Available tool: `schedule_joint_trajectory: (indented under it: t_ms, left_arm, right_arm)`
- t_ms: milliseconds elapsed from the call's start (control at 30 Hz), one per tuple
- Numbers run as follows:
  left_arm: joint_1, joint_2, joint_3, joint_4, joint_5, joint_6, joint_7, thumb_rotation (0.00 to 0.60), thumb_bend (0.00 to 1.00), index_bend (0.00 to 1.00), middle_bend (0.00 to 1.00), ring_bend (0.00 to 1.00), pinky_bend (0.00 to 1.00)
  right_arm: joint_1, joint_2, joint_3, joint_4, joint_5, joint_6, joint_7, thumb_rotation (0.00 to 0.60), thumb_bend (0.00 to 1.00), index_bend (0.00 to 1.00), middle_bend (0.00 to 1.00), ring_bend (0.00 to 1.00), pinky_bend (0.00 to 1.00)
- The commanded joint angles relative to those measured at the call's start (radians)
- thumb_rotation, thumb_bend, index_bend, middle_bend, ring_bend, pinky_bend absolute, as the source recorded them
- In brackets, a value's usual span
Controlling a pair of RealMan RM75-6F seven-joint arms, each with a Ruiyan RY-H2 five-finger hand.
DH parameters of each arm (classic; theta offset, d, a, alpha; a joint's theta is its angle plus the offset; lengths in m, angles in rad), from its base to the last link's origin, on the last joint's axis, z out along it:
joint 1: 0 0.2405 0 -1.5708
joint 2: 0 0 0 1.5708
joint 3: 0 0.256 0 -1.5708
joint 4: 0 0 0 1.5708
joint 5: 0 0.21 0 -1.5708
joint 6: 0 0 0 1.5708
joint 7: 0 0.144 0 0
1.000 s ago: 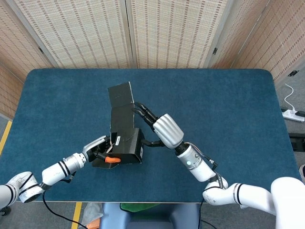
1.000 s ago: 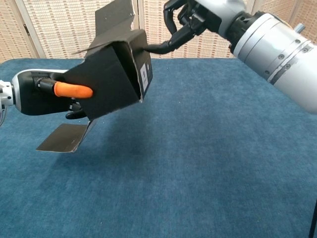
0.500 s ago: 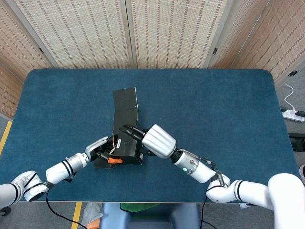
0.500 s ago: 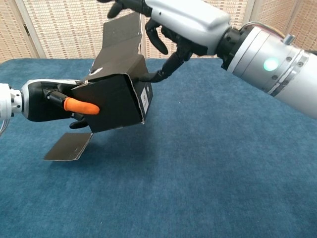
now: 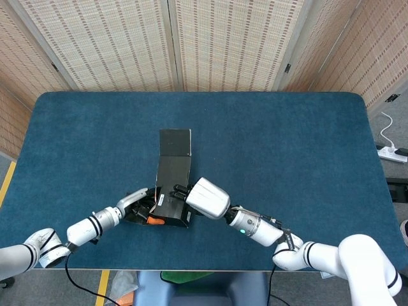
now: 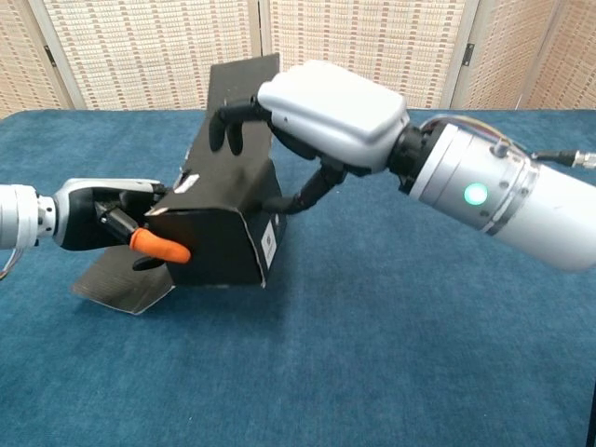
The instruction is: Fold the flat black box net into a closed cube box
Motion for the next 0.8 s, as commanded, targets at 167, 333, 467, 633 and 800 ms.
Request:
schedule_joint_trajectory:
  t_ms: [167,333,467,633,800]
  left_arm:
    - [0.017,-0.085,-0.006,0.062,-0.03,-0.03,0.165,0.6,0.2,0.22,0.23,0.53,0.76]
    - [0.028,-0.124,-0.015,0.087,-0.057,-0.052,0.251,0.6,0.2,0.22,0.23,0.53,0.76]
    - [0.037,-0.139,-0.02,0.099,-0.071,-0.059,0.306,0.6,0.2,0.2,0.22,0.52,0.75]
    - [0.047,-0.142,-0.03,0.096,-0.09,-0.068,0.363,0.6,0.2,0.15,0.18,0.52,0.74]
    - [0.051,-0.136,-0.033,0.082,-0.094,-0.068,0.4,0.6,0.2,0.09,0.15,0.51,0.73]
  right_arm:
    - [-0.016,-0.1,-0.07,0.169,-0.048,0.039,0.023,0.6,0.21,0.42,0.43,0.78,1.0]
    - [-0.022,-0.143,-0.1,0.25,-0.061,0.046,0.043,0.6,0.22,0.43,0.44,0.78,1.0]
    - [-0.021,-0.166,-0.115,0.297,-0.075,0.058,0.046,0.6,0.22,0.43,0.44,0.78,1.0]
    - [-0.02,-0.179,-0.127,0.334,-0.086,0.079,0.048,0.6,0.23,0.43,0.44,0.78,1.0]
    - [-0.022,-0.184,-0.132,0.344,-0.088,0.089,0.053,0.6,0.23,0.43,0.44,0.78,1.0]
